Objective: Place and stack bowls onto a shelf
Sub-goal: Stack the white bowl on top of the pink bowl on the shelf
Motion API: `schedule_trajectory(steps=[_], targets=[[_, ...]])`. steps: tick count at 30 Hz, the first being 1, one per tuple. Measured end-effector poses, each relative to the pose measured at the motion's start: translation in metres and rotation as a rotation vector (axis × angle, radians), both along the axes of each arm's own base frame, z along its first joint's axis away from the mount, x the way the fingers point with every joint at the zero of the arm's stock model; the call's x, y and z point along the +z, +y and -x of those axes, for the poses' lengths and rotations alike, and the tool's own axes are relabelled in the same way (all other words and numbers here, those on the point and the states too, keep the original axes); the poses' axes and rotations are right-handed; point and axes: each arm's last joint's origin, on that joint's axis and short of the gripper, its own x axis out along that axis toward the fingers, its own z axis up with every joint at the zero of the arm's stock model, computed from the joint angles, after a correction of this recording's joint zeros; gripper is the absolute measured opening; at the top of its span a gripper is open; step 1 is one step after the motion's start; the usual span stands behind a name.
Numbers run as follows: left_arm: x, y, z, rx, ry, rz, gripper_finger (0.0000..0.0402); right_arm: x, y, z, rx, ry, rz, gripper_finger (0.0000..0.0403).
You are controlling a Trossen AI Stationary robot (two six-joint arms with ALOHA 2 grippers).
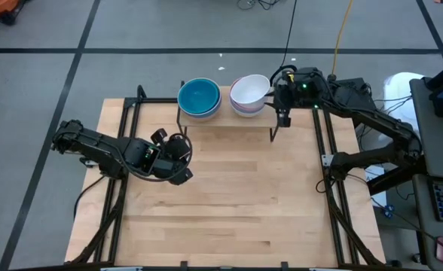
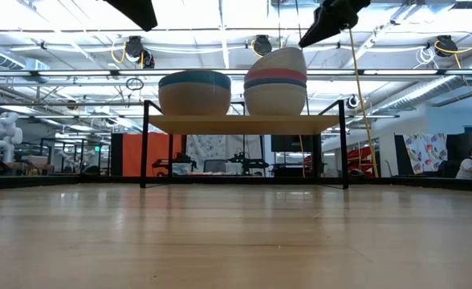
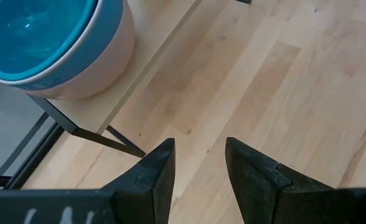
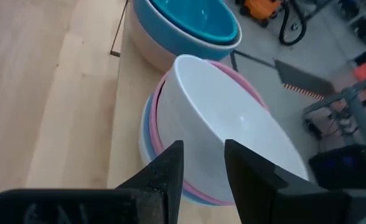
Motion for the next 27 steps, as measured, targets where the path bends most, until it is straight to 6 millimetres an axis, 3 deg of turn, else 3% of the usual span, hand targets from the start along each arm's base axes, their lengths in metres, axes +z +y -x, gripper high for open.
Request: schedule_trajectory(steps=[9, 27], targets=[[0.0000, 0.0000, 0.0000, 0.001, 0.000, 0.000, 0.0147, 0.0042, 0.0045, 0.0030, 0.067, 0.118, 0.238, 0.0109], [0.0000, 0.0000, -0.0001, 0.026, -0.019, 0.017, 0.0147, 0.0054, 0.0012, 0.0006, 0.151, 0.171, 0.380, 0.0109]])
